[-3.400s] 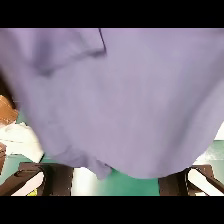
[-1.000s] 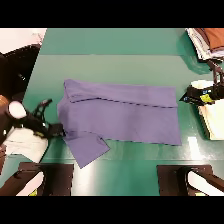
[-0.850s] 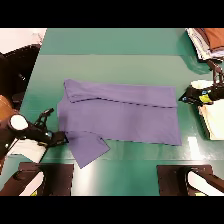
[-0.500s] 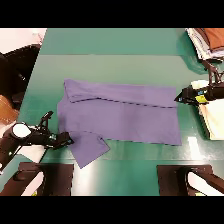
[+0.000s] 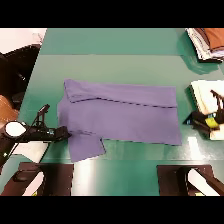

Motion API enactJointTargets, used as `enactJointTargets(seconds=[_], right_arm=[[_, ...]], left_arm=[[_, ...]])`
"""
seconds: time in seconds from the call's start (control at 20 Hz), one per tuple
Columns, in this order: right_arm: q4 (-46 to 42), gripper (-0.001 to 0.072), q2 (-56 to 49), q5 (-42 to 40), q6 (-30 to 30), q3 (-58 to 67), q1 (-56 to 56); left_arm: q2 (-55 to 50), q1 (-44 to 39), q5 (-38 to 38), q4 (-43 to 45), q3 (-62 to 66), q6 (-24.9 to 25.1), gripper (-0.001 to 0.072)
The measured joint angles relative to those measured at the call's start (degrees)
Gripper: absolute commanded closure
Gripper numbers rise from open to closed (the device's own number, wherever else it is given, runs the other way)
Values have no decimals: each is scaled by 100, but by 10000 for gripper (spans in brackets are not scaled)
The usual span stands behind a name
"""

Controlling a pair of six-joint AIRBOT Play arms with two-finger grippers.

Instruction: Fold the shirts.

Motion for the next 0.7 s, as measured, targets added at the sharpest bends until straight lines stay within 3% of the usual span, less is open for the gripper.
enactJointTargets(seconds=[0.05, 0.25, 0.45, 0.55, 0.6, 0.7], right_arm=[[-7, 169, 70, -2, 0, -345, -275], [256, 193, 55, -212, -39, -1346, -885], [629, 433, -243, -483, -66, -1596, -702], [656, 649, -382, -669, -81, -1506, -466], [614, 694, -407, -763, -87, -1434, -348], [511, 694, -352, -793, -92, -1255, -116]], left_arm=[[22, 0, -13, -2, 46, 2, 684], [59, -2, -52, -13, 136, 17, 683], [70, -2, -116, -17, 162, 17, 684], [68, -2, -155, 7, 175, 17, 685], [68, -2, -210, 48, 201, 17, 686], [85, -2, -424, 234, 332, 2, 687]])
